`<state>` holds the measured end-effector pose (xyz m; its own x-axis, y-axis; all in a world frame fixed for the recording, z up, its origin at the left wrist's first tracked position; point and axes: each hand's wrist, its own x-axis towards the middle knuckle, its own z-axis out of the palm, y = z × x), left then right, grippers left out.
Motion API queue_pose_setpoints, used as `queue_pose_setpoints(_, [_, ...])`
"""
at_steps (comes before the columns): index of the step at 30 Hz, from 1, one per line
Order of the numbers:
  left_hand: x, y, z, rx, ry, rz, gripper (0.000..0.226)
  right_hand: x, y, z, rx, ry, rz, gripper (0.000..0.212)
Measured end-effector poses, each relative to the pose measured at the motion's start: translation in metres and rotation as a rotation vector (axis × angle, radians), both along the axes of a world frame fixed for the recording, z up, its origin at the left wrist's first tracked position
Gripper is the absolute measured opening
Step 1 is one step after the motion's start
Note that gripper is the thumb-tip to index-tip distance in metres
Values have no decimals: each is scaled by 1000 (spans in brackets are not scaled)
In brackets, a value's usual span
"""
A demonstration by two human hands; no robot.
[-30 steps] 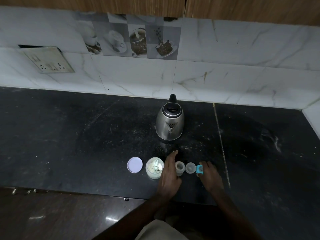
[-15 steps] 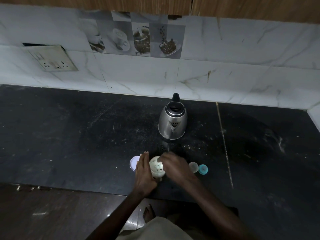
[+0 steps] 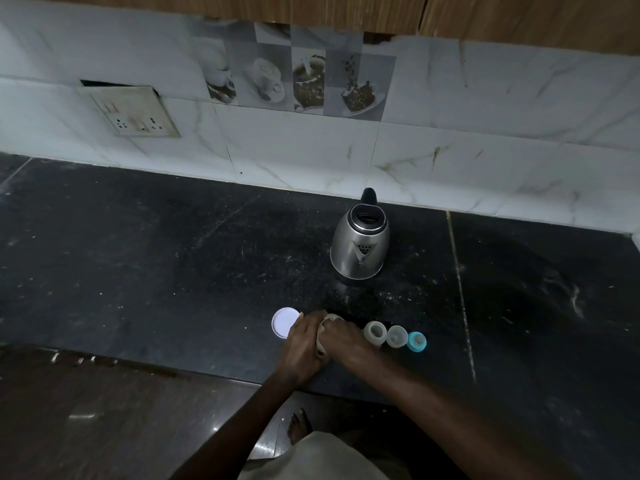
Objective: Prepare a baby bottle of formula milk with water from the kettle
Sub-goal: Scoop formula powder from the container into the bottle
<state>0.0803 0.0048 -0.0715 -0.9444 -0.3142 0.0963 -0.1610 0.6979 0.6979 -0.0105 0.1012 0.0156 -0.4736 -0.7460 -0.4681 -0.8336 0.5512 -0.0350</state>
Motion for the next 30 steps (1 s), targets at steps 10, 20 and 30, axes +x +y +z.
queue_pose_setpoints(10, [4,9,5,-70,19,-73,75,7,23,-8,47,81,56,35])
queue_pose_setpoints(20, [9,10,7,-50,46,-73,74,24,46,-14,-221,350,6,7])
queue_pose_setpoints(30, [12,24,4,-66,47,-95,72,10,56,-33,-247,402,180,19])
